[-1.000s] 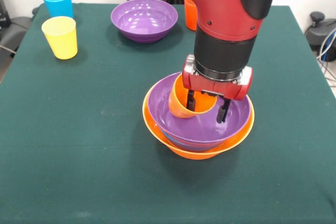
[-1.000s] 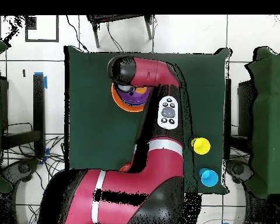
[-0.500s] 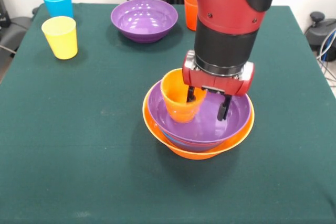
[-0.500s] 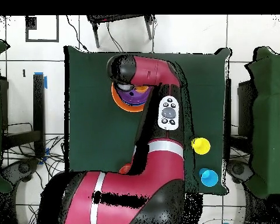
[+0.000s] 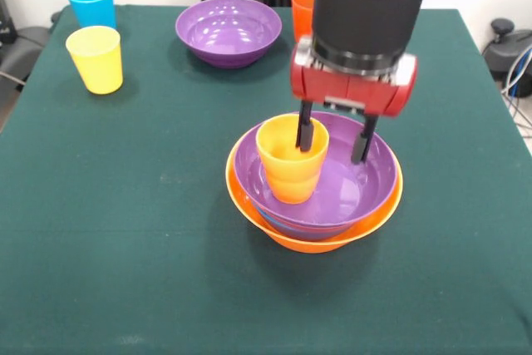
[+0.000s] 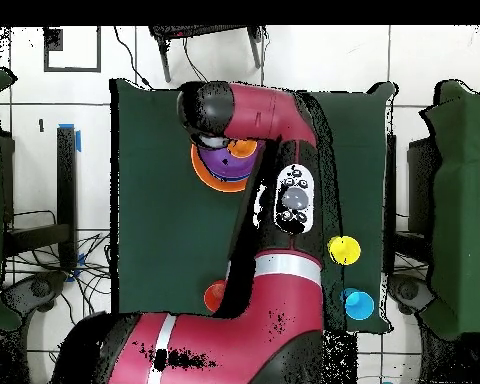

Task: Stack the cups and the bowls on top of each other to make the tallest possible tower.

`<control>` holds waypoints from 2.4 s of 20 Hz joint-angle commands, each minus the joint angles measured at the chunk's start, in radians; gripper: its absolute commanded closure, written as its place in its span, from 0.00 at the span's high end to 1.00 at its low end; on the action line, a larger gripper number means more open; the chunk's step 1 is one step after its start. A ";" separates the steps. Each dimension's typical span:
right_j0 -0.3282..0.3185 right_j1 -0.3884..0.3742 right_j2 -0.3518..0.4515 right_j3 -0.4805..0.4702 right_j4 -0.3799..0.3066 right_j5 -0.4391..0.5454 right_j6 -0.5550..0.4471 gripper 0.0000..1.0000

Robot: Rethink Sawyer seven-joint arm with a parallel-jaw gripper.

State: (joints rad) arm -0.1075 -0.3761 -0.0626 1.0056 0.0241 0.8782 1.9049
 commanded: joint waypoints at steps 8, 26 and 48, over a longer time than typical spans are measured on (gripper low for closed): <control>-0.011 -0.105 0.071 0.146 -0.004 0.110 -0.002 1.00; -0.034 -0.100 0.084 0.144 -0.011 0.120 -0.028 1.00; -0.031 -0.085 0.079 0.145 -0.036 0.071 -0.024 1.00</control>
State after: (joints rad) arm -0.1394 -0.4976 -0.0629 1.0467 0.0259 0.9275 1.9049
